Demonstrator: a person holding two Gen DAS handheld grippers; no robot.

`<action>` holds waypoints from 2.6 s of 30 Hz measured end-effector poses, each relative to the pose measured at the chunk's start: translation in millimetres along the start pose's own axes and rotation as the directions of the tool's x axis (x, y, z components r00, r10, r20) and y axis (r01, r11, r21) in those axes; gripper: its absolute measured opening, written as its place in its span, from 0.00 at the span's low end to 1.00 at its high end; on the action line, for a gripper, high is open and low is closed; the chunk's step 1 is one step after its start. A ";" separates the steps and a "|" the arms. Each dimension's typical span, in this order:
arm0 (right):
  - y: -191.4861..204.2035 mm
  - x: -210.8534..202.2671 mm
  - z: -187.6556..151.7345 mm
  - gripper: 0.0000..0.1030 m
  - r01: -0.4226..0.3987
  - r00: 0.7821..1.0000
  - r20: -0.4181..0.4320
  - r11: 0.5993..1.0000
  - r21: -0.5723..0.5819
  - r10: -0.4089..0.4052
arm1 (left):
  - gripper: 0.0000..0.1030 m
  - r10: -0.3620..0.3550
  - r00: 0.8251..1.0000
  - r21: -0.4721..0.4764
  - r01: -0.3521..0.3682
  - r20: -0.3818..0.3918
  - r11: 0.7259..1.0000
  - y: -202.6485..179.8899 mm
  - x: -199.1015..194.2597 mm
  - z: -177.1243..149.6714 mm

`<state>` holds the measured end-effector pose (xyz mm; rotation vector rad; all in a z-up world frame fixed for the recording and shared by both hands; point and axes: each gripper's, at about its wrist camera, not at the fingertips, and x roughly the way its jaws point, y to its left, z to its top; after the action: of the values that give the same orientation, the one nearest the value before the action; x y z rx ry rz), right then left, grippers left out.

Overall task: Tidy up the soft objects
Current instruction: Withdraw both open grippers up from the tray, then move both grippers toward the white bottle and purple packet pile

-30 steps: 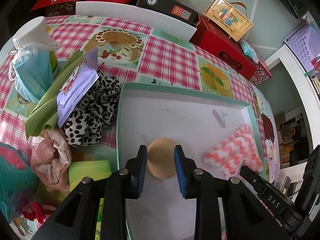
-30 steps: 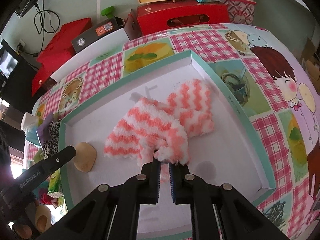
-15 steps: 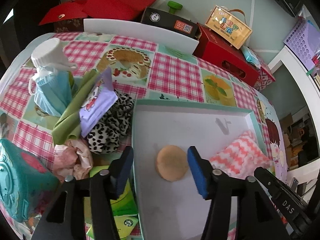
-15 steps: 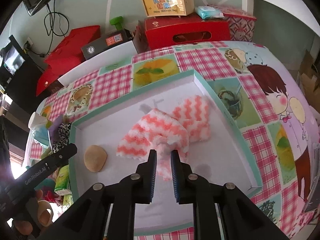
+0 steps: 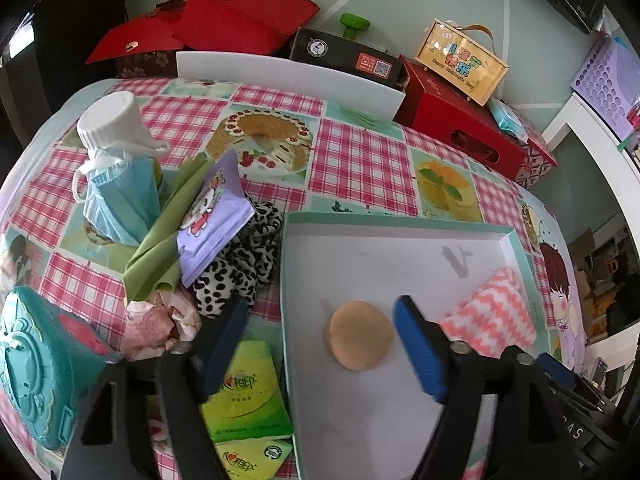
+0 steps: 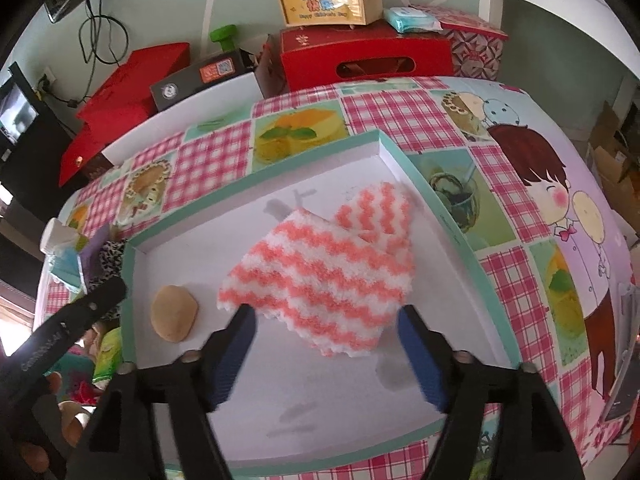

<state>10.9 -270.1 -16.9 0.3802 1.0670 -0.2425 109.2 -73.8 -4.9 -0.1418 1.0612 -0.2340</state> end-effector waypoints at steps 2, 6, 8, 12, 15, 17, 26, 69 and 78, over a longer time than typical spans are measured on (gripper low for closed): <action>-0.6 3.4 -0.7 0.85 0.027 1.000 -0.010 1.000 -0.006 -0.027 | 0.87 0.010 1.000 0.001 -0.010 0.009 1.000 0.5 -0.7 -0.1; -1.5 6.4 -1.3 0.97 0.054 0.998 -0.016 0.998 -0.016 -0.054 | 0.90 0.019 1.000 0.003 -0.019 0.015 1.000 1.4 -0.6 -0.2; -2.0 6.5 -1.0 1.00 0.056 0.998 -0.013 0.998 -0.018 -0.056 | 0.90 0.023 1.000 0.001 -0.023 0.014 1.000 2.0 -0.1 -0.2; -2.1 6.1 -0.4 1.00 0.062 0.998 -0.004 0.998 -0.023 -0.063 | 0.90 0.013 1.000 -0.015 -0.013 0.016 1.000 4.8 0.0 0.3; -2.4 5.8 -0.5 1.00 0.063 0.998 0.003 0.998 -0.020 -0.062 | 0.90 0.000 1.000 -0.029 0.000 0.025 1.000 6.8 -1.1 1.0; -3.3 3.3 -0.2 1.00 0.063 0.998 0.021 0.998 -0.014 -0.063 | 0.90 -0.001 0.999 -0.032 0.002 0.034 0.999 7.3 -2.6 1.5; -6.5 -7.6 3.7 1.00 0.028 0.996 0.085 0.999 0.023 -0.030 | 0.91 0.047 0.997 -0.003 -0.047 0.055 0.999 2.9 -5.8 1.4; 59.2 -47.6 20.1 1.00 0.047 0.967 0.254 0.997 -0.064 -0.030 | 0.91 0.179 0.965 -0.093 -0.163 0.192 0.982 80.7 -96.5 45.1; 107.1 -45.5 24.1 1.00 0.009 0.972 0.231 0.988 -0.153 0.027 | 0.91 0.241 0.962 -0.151 -0.221 0.130 0.963 129.8 -96.0 45.0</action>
<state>49.0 -182.2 53.5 0.2126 0.8458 -0.1902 119.7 76.4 68.6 -0.1533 0.9367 0.0605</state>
